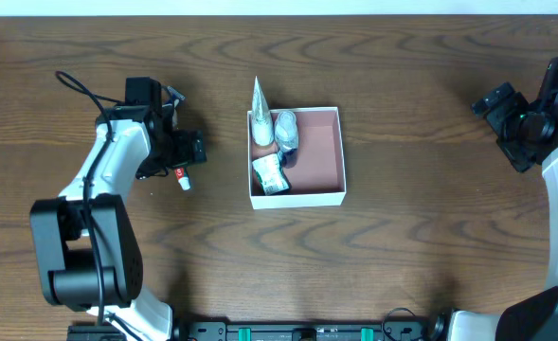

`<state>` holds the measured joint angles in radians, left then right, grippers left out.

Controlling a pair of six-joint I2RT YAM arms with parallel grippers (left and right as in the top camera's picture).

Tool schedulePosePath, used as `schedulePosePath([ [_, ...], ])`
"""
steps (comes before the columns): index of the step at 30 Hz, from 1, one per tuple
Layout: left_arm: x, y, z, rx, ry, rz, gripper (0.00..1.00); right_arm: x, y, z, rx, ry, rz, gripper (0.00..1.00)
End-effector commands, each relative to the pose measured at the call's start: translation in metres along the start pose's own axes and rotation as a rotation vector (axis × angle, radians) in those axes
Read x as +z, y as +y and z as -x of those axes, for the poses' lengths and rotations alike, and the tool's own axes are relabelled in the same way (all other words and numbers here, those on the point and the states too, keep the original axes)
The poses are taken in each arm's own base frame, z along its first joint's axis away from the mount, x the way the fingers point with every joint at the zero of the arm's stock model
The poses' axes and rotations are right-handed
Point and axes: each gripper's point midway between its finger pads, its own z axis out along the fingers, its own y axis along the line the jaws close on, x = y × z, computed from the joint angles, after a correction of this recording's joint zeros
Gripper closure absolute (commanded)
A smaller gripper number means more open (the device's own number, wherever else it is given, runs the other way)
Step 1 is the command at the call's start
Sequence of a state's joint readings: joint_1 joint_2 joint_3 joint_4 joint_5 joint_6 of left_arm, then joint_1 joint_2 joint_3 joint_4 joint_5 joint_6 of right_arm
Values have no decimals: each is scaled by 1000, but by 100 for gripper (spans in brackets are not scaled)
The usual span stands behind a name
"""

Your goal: Pack container

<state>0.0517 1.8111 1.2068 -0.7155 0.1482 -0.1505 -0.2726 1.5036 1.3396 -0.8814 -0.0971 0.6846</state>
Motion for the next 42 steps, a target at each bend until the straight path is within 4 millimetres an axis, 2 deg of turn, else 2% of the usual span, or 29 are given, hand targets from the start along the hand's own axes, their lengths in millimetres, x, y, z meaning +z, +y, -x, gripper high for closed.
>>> schedulePosePath([
  [1, 8, 18, 8, -141, -21, 93, 1, -4, -1, 3, -9, -13, 3, 1],
  [5, 20, 19, 9, -146, -11, 95, 5, -4, -1, 3, -9, -13, 2, 1],
  [11, 36, 21, 6, -147, 15, 102, 19, -4, -1, 3, -9, -13, 3, 0],
  [17, 47, 23, 2, -148, 42, 110, 50, -4, -1, 3, -9, -13, 2, 1],
  [21, 48, 23, 2, -149, 45, 111, 79, -4, -1, 3, -9, -13, 2, 1],
  [28, 41, 22, 3, -144, 42, 110, 81, -4, -1, 3, -9, -13, 2, 1],
  [31, 23, 19, 9, -121, 25, 104, 81, -4, -1, 3, -9, -13, 2, 1],
  [34, -8, 14, 18, -93, -17, 92, 81, -4, -1, 3, -9, -13, 2, 1],
  [36, -35, 7, 24, -80, -64, 77, 81, -4, -1, 3, -9, -13, 3, 1],
  [39, -86, -11, 32, -44, -163, 38, 81, -4, -1, 3, -9, -13, 2, 1],
  [42, -141, -47, 29, 65, -273, -50, 81, -4, -1, 3, -9, -13, 3, 1],
])
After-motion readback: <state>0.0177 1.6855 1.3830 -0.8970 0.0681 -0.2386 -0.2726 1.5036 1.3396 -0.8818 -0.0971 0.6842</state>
